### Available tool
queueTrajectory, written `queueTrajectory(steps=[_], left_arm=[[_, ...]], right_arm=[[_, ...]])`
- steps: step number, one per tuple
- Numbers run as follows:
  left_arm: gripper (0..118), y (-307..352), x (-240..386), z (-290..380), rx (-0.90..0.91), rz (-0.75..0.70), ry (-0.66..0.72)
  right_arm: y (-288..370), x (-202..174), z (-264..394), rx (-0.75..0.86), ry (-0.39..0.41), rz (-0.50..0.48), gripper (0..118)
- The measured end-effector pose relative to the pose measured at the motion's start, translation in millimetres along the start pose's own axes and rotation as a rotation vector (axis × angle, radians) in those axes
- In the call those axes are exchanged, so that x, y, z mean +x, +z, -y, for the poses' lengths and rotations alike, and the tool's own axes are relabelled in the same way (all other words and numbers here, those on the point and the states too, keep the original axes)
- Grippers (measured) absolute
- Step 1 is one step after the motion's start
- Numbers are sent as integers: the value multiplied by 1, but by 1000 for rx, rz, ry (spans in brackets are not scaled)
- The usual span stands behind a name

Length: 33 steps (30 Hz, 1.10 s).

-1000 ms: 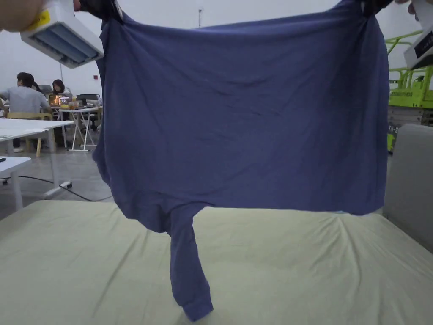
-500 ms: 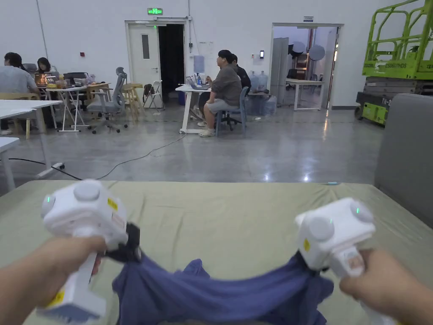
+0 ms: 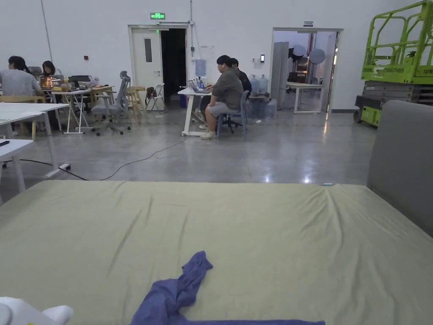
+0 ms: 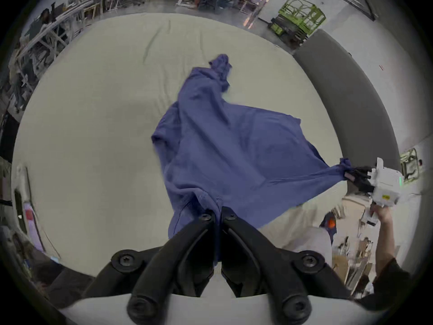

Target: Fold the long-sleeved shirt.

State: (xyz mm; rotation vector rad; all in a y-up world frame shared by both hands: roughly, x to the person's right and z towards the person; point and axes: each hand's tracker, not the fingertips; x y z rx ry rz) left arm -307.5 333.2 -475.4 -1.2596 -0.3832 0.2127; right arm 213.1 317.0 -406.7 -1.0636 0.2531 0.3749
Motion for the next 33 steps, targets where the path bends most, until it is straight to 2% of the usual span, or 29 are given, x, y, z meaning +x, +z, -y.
queueTrajectory(steps=[3,6,11,16,19,25,26,27,28,29,30,31,33], left_arm=[[0,4,11,45,-15,-7,-21],[0,-7,14,84,-36,-3,-18],[0,-46,-4,119,-89,-38,5],[0,-109,-31,136,-218,-83,91],[0,-137,-39,145,-242,-111,111],[0,-133,-38,144,-223,-95,105],[7,-129,-40,143,-217,-80,131],[24,-120,-41,141,-199,-51,178],[54,-103,-34,141,-168,19,230],[96,-88,-31,140,-108,49,229],[114,-71,-26,139,-46,58,207],[118,-54,-20,139,27,48,189],[118,-27,-9,139,138,41,153]], right_arm=[[12,-18,45,-4,-7,-4,0],[6,-31,82,-56,-63,-63,0],[-25,-50,119,-121,-47,-57,0],[-75,-49,131,-229,-129,-103,0],[-97,-48,135,-283,-149,-129,0],[-96,-34,135,-297,-287,-179,6],[-91,-30,134,-284,-305,-186,14],[-88,-19,132,-251,-336,-223,35],[-74,-9,131,-204,-393,-249,66],[-60,-1,129,-157,-445,-281,99],[-44,7,126,-122,-465,-269,103],[-26,14,122,-81,-486,-263,103],[2,25,115,-15,-507,-259,103]])
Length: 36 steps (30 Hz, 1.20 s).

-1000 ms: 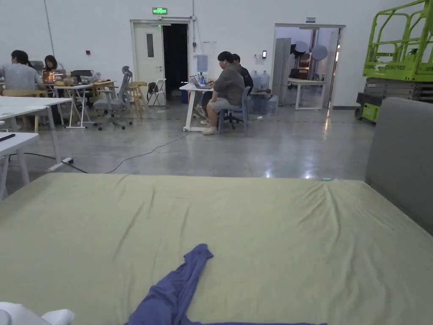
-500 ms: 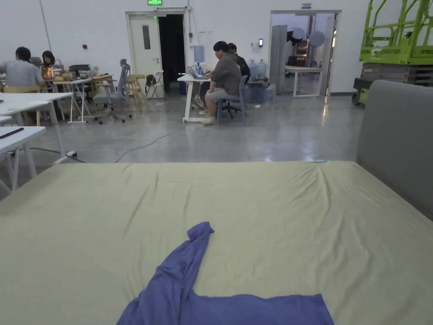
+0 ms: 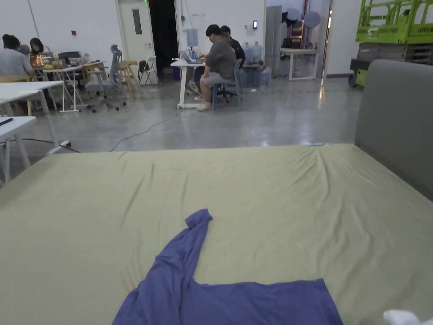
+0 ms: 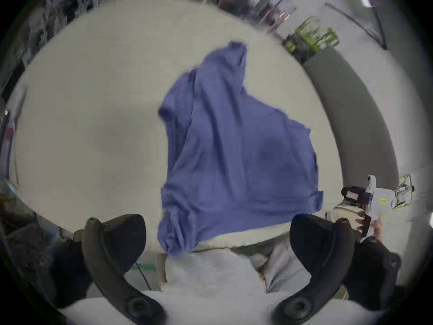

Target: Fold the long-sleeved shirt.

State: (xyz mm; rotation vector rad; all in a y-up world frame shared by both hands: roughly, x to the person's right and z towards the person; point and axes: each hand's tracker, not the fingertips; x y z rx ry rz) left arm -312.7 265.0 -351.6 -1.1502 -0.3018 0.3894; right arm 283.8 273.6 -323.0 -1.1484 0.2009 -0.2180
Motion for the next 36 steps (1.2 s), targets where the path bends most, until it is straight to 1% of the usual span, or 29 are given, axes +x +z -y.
queueTrajectory(steps=[2,3,4,5,6,7,9,10,11,12,13,14,16,17,19,21,22,23,24,25,26,27,28,29,30,33,34,35,36], left_arm=[[118,13,11,1,-9,15,-24],[114,13,16,2,-34,17,-27],[94,11,19,5,-77,18,-35],[36,9,24,8,-71,8,-41],[0,4,29,7,-82,-26,-60],[0,-5,33,5,-94,-63,-91],[0,-16,38,-7,-87,-71,-94],[0,-24,40,-20,-91,-69,-93],[0,-31,44,-36,-94,-66,-93],[0,-37,49,-53,-85,-64,-98],[0,-45,56,-77,-70,-60,-112],[0,-55,66,-104,-61,-63,-135],[0,-83,85,-163,-35,-82,-201],[0,-101,94,-194,-26,-94,-235],[0,-146,111,-258,-67,-138,-272],[0,-190,123,-315,-70,-173,-282],[0,-213,129,-344,-56,-216,-314],[0,-234,133,-368,-29,-243,-291],[0,-252,135,-387,-3,-228,-244],[0,-270,137,-404,27,-218,-242],[34,-288,140,-418,53,-245,-242],[84,-301,142,-428,88,-287,-230],[118,-322,146,-439,92,-313,-265],[115,-339,147,-448,67,-306,-283],[114,-352,145,-453,114,-255,-314],[112,-392,132,-443,26,-333,-245],[106,-403,126,-437,24,-353,-215],[82,-405,132,-449,14,-356,-207],[50,-411,130,-443,18,-352,-222]], right_arm=[[19,-4,-6,57,-33,-15,103],[24,-7,-7,60,-55,-31,100],[27,-11,-6,60,-63,-51,85],[26,-18,-3,66,-66,-69,38],[22,-27,-1,65,-65,-64,0],[16,-35,0,64,-65,-61,0],[-2,-49,5,79,-64,-52,0],[-15,-50,2,96,-76,-155,0],[-23,-51,0,102,-115,-279,0],[-31,-53,-2,116,-153,-364,0],[-40,-57,-5,148,-161,-410,0],[-42,-56,-13,173,-130,-400,0],[-56,-66,-23,224,-33,-312,0],[-64,-68,-27,246,-8,-301,0],[-73,-68,-32,243,-13,-351,0],[-75,-68,-24,256,-3,-352,0],[-70,-69,-18,299,28,-306,0],[-73,-71,-16,306,49,-236,0],[-77,-74,-18,293,62,-162,0],[-81,-77,-20,290,86,-85,0],[-79,-85,-20,292,117,-31,0],[-80,-86,-20,292,142,-17,0],[-81,-86,-20,291,175,-22,0],[-82,-87,-19,288,190,-24,0],[-83,-91,-18,289,185,-23,0],[-85,-85,-21,255,143,-86,0],[-85,-85,-20,246,122,-111,0],[-85,-82,-21,237,102,-142,0],[-85,-78,-22,231,75,-167,0]])
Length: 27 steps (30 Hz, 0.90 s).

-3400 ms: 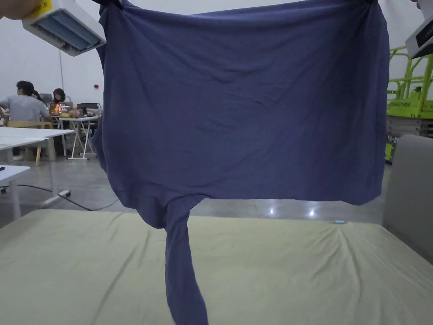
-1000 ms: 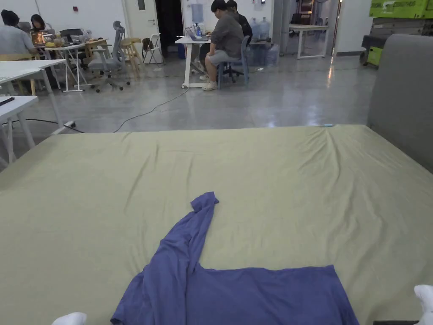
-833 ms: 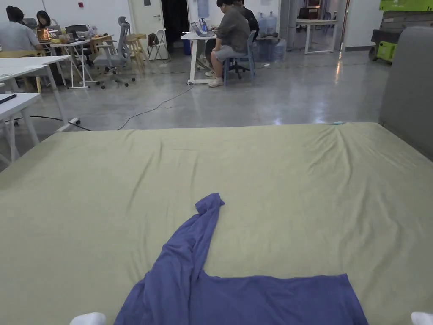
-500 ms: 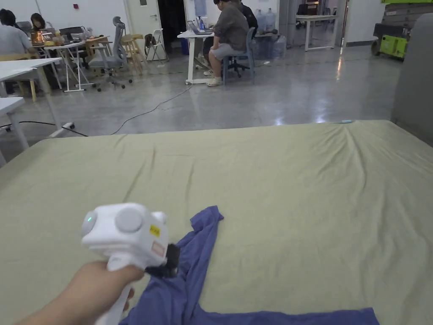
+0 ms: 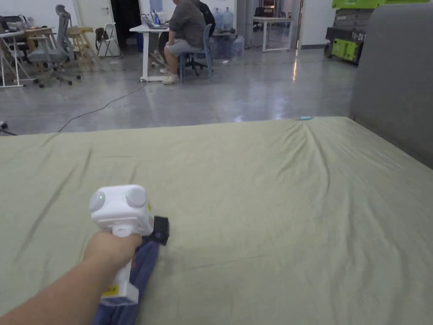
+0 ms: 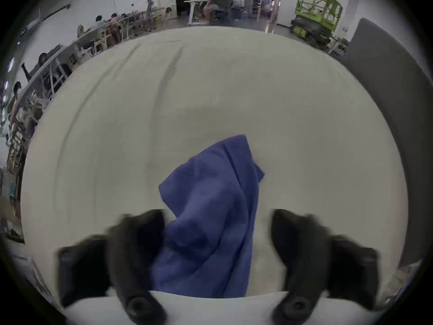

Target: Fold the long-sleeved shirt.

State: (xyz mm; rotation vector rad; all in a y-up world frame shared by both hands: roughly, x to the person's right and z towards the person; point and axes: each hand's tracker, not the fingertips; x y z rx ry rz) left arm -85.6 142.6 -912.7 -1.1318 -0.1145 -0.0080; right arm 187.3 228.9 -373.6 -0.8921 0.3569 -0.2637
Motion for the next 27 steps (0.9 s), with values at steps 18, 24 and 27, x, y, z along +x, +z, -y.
queueTrajectory(steps=[18,24,27], left_arm=[[3,286,-10,165,4,-24,-367],[3,278,-20,305,-111,-43,-292],[3,245,-34,365,-200,25,-146]], right_arm=[[6,-10,3,12,30,1,0],[7,-10,6,2,23,5,0],[6,-10,9,-6,24,7,0]])
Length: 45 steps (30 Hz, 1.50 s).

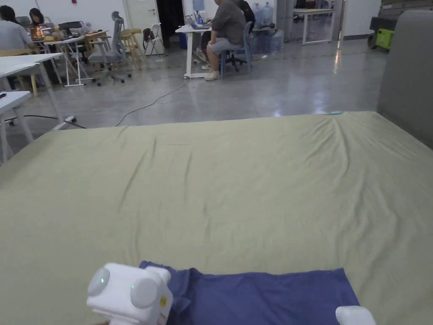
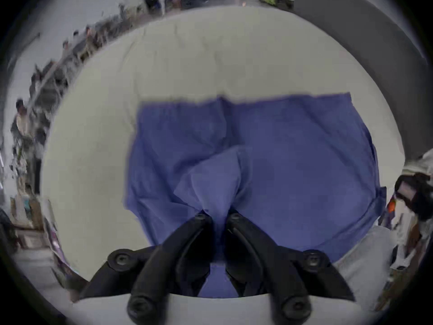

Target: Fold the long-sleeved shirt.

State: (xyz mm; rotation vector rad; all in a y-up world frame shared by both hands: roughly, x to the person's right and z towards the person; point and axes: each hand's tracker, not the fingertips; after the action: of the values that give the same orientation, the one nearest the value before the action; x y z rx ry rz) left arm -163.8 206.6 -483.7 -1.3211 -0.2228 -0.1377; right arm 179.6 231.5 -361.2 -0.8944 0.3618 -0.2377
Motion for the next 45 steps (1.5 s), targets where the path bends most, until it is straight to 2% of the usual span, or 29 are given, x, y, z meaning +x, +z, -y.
queueTrajectory(steps=[2,5,8,10,12,13,14,15,16,17,21,22,23,24,25,26,27,29,33,34,36,37,38,40,43,44,45], left_arm=[[3,-26,2,19,-48,1,7],[3,-53,3,33,-15,-48,9],[3,-48,6,25,-17,-47,42],[3,-47,4,21,-25,-54,15],[11,-30,-4,23,21,14,63],[26,-13,-14,27,110,82,116],[72,7,-21,31,216,147,168],[104,26,-27,37,291,184,191],[118,44,-31,50,348,207,201],[118,64,-34,58,427,204,196],[118,90,-38,93,439,194,224],[118,87,-38,102,428,189,251],[106,82,-39,110,373,202,263],[76,73,-40,121,321,227,234],[26,63,-40,126,297,229,215],[0,54,-40,131,275,196,242],[0,43,-39,135,236,158,252],[0,29,-40,135,180,189,234],[0,39,-55,92,245,189,235],[4,41,-63,69,273,200,243],[100,43,-81,21,336,221,228],[110,37,-90,-5,354,235,252],[118,30,-97,-26,348,236,275],[117,8,-113,-75,375,231,331],[117,-37,-118,-130,267,118,277],[116,-14,-104,-129,220,89,240],[111,-25,-100,-136,153,81,207]], right_arm=[[-2,3,2,-10,-4,-3,0],[-8,10,4,-41,-43,0,0],[-8,21,2,-38,-93,-9,0],[-6,27,0,-29,-125,-8,0],[-6,31,1,-32,-140,-5,0],[-9,33,1,-47,-147,-8,0],[-11,34,2,-65,-153,-9,0],[-15,34,5,-83,-157,-5,0],[-18,35,5,-103,-166,2,0],[-20,35,5,-115,-174,5,0],[-17,33,6,-93,-181,2,0],[-16,32,6,-87,-176,18,0],[-16,31,7,-83,-172,32,0],[-15,29,8,-81,-166,53,0],[-14,27,8,-77,-161,69,0],[-14,26,9,-73,-159,74,0],[-14,25,10,-69,-154,78,0],[-13,22,11,-61,-143,81,0],[-17,21,10,-61,-145,89,0],[-18,22,10,-64,-150,90,0],[-19,22,9,-70,-150,86,0],[-19,22,9,-71,-145,82,0],[-19,21,8,-71,-138,82,0],[-21,22,6,-67,-131,86,0],[-22,23,5,-68,-131,90,0],[-23,23,4,-72,-133,95,0],[-24,24,4,-75,-134,98,0]])
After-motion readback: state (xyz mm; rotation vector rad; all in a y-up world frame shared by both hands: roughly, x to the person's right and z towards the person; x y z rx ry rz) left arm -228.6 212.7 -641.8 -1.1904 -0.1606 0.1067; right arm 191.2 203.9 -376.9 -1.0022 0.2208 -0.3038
